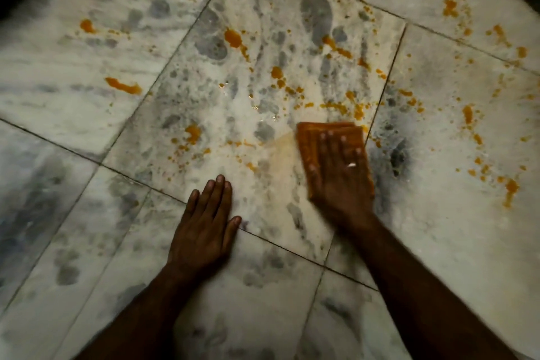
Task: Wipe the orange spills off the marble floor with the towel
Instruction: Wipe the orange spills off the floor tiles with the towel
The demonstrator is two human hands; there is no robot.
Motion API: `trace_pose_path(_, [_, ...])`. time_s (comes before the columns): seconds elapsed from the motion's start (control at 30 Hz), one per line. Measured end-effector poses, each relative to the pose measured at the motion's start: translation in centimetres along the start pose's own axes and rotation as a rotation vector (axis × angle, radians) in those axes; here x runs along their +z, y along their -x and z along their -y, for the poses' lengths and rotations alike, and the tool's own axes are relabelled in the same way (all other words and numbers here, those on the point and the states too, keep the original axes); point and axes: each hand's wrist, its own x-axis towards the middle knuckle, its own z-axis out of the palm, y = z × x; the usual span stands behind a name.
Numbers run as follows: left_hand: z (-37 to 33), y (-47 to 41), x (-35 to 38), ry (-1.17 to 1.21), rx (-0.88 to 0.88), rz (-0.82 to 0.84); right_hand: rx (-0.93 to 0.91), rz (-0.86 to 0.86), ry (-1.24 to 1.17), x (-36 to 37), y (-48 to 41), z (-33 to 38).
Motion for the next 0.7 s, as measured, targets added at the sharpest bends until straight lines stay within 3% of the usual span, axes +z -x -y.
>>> trace_pose_path(0.1, [0.3,0.0,0.0,0.018,-0.003,0.003,0.198,-0.004,-0.018,-0.3,3.5,-4.3])
trace_pose_path(0.2, [0.3,0.0,-0.1,0.035,-0.014,-0.011,0.272,-0.075,0.092,0.7,11.7,-2.5])
trace_pose_path(0.33, [0.6,-0.1,-0.2,0.040,-0.028,-0.019,-0.038,-0.046,0.124,2.2,17.9,5.3])
trace_pose_path(0.5, [2.8,-1.1,-0.6,0.005,-0.112,-0.058,-0.375,0.001,-0.026,2.6,8.5,10.9])
trace_pose_path(0.6, [3.2,-1.4,-0.6,-0.003,-0.112,-0.063,-0.369,-0.010,0.016,2.0,1.1,11.0])
trace_pose_path(0.7, [3.3,-1.4,-0.7,0.017,-0.164,-0.050,-0.207,0.019,0.035,1.3,-2.1,7.6])
